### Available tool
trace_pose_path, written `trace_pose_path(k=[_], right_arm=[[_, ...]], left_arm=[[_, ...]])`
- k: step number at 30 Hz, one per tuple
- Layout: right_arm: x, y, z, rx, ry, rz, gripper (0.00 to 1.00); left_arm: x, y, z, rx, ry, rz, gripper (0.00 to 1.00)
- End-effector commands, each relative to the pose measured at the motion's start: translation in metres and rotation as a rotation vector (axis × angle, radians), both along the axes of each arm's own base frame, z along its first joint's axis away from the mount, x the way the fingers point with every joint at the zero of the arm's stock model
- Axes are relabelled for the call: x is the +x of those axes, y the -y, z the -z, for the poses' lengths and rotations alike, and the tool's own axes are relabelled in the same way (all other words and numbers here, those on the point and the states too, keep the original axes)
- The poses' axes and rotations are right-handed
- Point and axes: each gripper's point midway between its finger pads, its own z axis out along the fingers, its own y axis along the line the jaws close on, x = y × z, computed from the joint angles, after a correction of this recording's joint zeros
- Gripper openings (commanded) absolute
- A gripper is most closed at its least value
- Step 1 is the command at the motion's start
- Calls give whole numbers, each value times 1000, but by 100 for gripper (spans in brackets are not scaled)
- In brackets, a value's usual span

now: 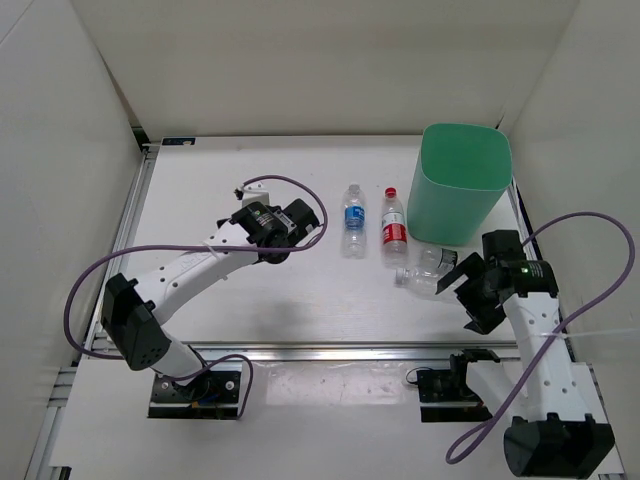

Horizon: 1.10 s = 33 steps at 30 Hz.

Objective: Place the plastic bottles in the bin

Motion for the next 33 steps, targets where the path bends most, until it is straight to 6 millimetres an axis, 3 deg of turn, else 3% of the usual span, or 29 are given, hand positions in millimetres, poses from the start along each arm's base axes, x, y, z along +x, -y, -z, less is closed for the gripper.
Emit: trace_pose_path(k=[1,6,10,17,23,30,33], right_arm=[[20,-18,-2,97,54,-100,100],[53,-16,5,141,161,-40,100],[63,-17,29,207,102,7,100],[88,5,46,180,108,128,100],[98,20,63,175,60,217,100],[89,26,94,202,-71,269,98],[83,30,101,202,-113,266,81]], left_arm=[[-10,-18,-16,58,4,9,100],[-16,-25,-12,77,-11,17,100],[-25,-36,1,126,-53,31,100],[-36,-51,5,121,-73,26,100],[-38,-57,7,139,-88,30,100],[-39,-60,15,166,-116,21,100],[-38,-59,17,168,-119,15,100]])
